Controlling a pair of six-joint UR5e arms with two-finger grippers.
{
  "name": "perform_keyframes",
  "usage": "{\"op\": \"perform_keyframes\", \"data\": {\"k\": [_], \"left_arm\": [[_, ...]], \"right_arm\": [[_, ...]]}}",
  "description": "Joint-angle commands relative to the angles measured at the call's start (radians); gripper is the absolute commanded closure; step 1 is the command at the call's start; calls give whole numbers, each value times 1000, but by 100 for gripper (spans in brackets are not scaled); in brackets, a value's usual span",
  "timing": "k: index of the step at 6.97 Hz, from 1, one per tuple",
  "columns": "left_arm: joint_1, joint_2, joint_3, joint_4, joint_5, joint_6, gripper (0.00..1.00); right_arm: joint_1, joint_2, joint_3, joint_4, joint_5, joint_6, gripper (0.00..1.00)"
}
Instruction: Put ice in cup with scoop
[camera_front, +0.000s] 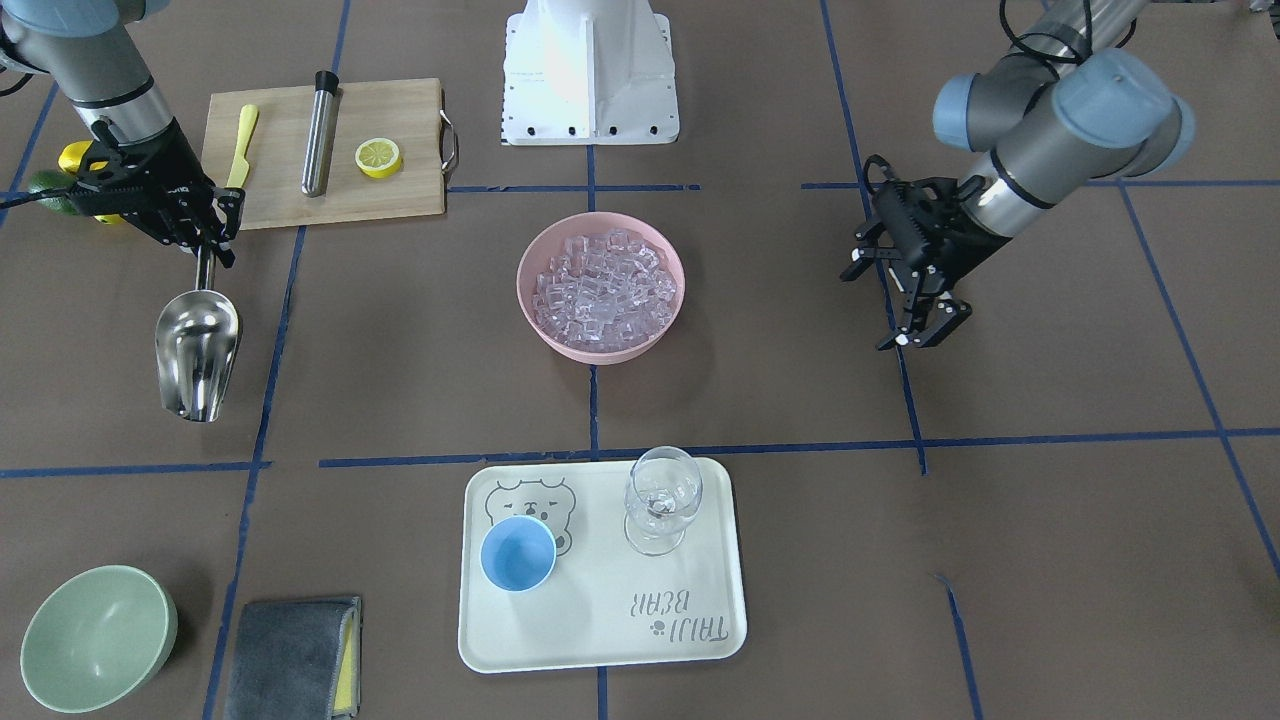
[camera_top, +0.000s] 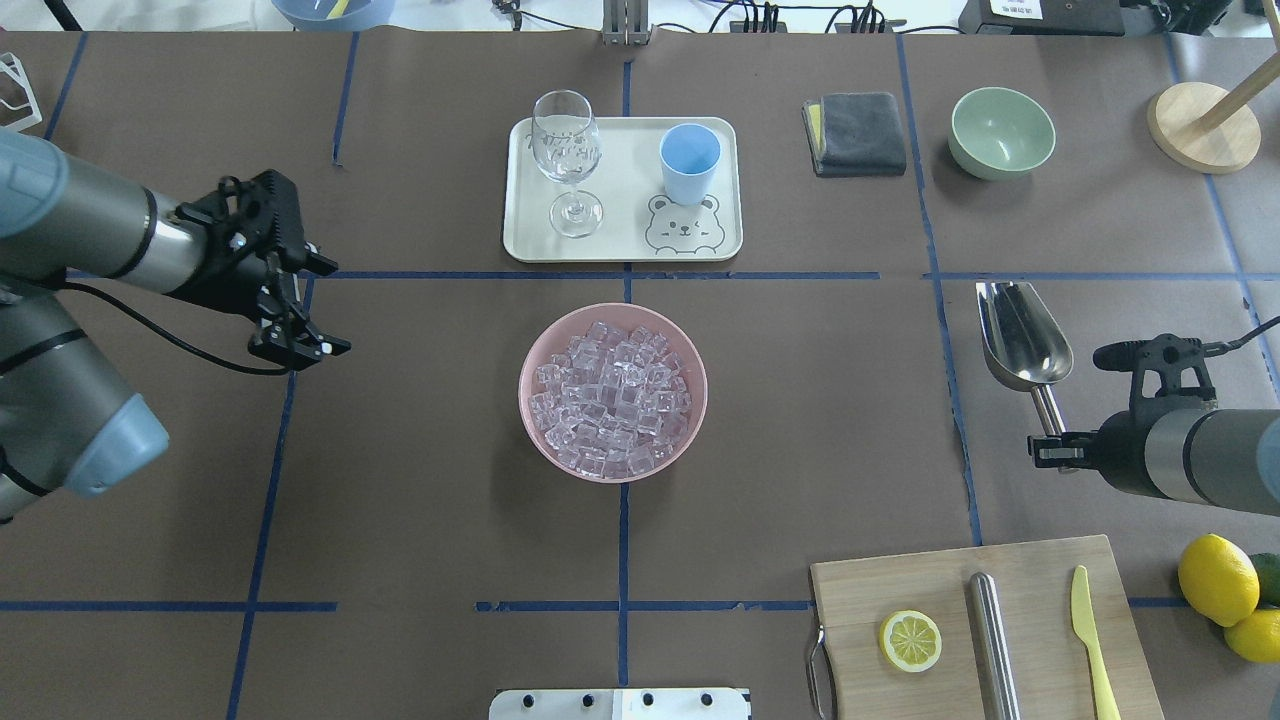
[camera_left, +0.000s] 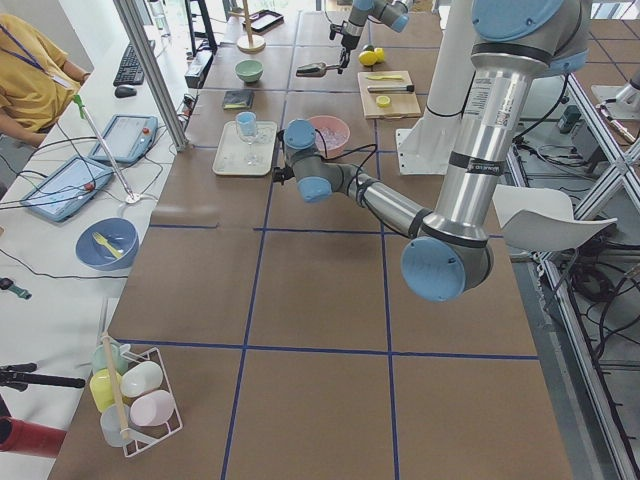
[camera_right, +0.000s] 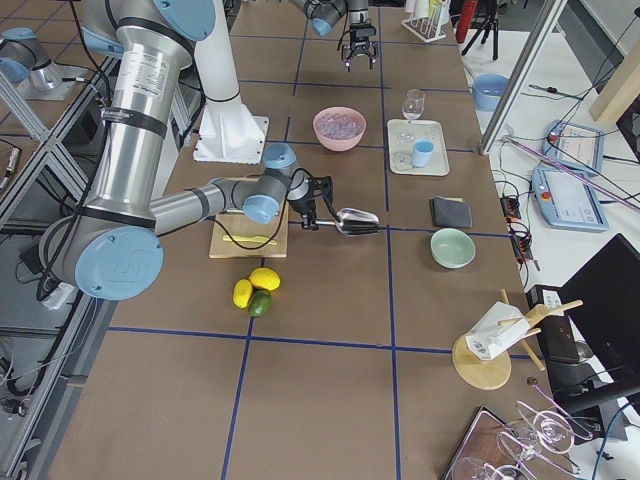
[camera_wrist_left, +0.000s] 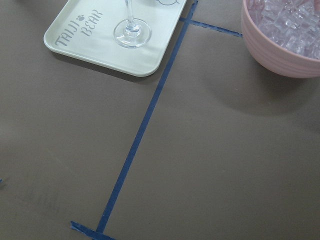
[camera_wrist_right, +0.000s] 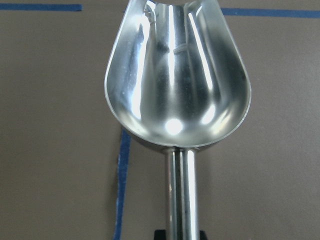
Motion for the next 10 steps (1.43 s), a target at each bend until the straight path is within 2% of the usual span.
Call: {"op": "perform_keyframes", "data": {"k": [1, 2, 3, 5, 6, 7, 9, 10], "left_arm": [[142, -75, 36, 0, 102, -2, 0], [202, -119, 64, 0, 128, -4, 0], [246, -152, 106, -4, 130, 1, 0], [250, -152, 122, -9, 130, 4, 0], [250, -151, 124, -9, 130, 4, 0], [251, -152, 131, -29, 130, 7, 0], [251, -149, 232, -227, 126, 7, 0], [250, -151, 234, -230, 121, 7, 0]], "right_arm": [[-12, 6, 66, -17, 19, -127, 100], [-7, 4, 106, -66, 86, -166, 100], [1, 4, 122, -68, 120, -316, 100], [10, 73, 136, -121, 177, -468, 100], [25, 146, 177, -268, 228, -547, 100], [33, 290, 236, -538, 237, -624, 100], [18, 685, 265, -1145, 231, -744, 100], [7, 761, 268, -1253, 217, -772, 100]]}}
